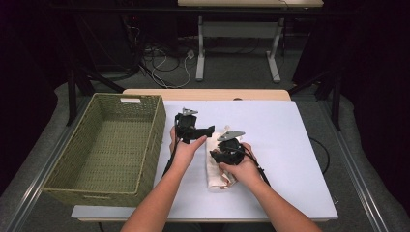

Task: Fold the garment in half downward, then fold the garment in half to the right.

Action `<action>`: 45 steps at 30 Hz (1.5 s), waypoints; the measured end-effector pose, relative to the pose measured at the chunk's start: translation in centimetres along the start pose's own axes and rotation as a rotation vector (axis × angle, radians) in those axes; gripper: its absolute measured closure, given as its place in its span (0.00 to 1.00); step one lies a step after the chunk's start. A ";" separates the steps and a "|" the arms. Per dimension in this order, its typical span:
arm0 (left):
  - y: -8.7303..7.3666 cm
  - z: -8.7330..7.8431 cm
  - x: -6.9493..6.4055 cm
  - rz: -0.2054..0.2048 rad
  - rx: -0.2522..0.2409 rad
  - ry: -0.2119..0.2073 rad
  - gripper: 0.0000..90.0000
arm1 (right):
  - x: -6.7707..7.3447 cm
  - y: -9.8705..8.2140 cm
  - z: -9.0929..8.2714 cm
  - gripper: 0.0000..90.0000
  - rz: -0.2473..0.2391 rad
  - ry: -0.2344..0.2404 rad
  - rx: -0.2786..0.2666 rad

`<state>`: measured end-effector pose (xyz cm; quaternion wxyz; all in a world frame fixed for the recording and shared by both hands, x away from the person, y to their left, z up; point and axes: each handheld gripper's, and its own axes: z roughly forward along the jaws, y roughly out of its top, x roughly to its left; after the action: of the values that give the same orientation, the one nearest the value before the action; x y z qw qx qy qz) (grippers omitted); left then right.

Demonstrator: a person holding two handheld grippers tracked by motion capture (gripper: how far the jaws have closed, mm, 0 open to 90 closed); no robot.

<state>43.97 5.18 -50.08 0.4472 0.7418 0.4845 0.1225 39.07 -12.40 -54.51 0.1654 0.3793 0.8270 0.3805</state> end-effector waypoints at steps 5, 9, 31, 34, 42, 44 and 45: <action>0.0 0.0 0.0 -0.004 -0.004 0.000 0.18 | 0.0 0.0 0.3 0.65 -0.007 -0.010 0.011; 0.0 0.1 0.0 -0.002 0.000 0.002 0.18 | 0.0 -0.1 0.6 0.69 0.000 -0.018 0.019; -0.2 0.2 0.0 -0.005 0.007 0.007 0.18 | -0.3 -0.3 0.9 0.97 0.054 -0.021 0.062; -0.2 0.3 0.1 -0.002 0.013 0.011 0.18 | -0.4 -0.2 0.6 0.97 0.048 -0.016 0.075; -0.2 0.1 0.3 -0.003 0.012 0.018 0.18 | -0.4 -0.1 0.3 0.98 0.077 -0.008 0.049; -0.2 0.0 0.3 -0.006 0.008 0.016 0.18 | -0.5 0.0 0.0 0.98 0.080 -0.008 0.039; -0.2 0.0 0.3 -0.011 0.008 0.017 0.18 | -0.6 0.0 0.0 0.98 0.086 -0.006 0.029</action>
<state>43.99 5.45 -50.30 0.4408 0.7397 0.4930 0.1246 39.45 -12.84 -54.47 0.1459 0.4182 0.8148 0.3741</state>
